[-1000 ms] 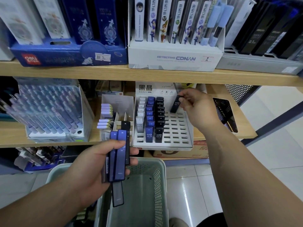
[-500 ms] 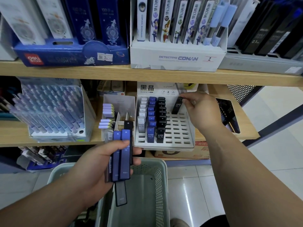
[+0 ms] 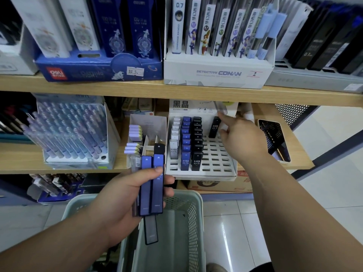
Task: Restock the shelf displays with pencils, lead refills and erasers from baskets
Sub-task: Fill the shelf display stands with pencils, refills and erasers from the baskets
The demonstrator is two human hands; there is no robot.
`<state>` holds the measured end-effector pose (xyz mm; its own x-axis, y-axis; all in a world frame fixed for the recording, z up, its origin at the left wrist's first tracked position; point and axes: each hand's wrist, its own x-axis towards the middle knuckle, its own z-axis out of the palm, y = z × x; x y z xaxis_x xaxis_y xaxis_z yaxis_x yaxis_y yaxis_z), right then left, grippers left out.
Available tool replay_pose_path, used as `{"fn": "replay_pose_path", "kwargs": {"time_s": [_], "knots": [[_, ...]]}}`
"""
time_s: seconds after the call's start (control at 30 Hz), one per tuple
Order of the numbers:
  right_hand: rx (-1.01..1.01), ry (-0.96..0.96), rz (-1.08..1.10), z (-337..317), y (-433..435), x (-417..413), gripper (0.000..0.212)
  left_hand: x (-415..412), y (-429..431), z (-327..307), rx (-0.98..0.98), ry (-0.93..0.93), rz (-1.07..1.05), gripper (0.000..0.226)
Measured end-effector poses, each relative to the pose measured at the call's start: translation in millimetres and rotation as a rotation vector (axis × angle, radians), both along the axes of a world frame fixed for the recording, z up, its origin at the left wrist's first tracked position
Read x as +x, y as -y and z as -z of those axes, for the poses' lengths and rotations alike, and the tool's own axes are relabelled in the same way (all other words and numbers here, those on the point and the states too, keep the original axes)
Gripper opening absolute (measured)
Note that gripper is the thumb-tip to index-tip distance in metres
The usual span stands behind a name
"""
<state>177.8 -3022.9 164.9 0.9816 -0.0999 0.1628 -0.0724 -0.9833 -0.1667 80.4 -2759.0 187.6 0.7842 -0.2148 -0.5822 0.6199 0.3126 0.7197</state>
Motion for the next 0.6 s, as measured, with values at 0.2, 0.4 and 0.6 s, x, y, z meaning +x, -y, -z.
{"fn": "replay_pose_path", "kwargs": {"time_s": [0.2,0.4,0.6], "knots": [[0.027,-0.096,0.024,-6.7,-6.6,-6.9,0.059,-2.8,2.1,-3.5,0.007,0.010,0.007,0.043],[0.853,-0.039,-0.067,-31.9,-44.0,-33.8,0.032,-9.3,2.6,-9.6,0.040,0.039,0.078,0.039],[1.169,-0.412,-0.289,-33.8,-78.8,-67.8,0.017,-18.1,6.6,-13.4,0.034,0.084,0.145,0.031]]}}
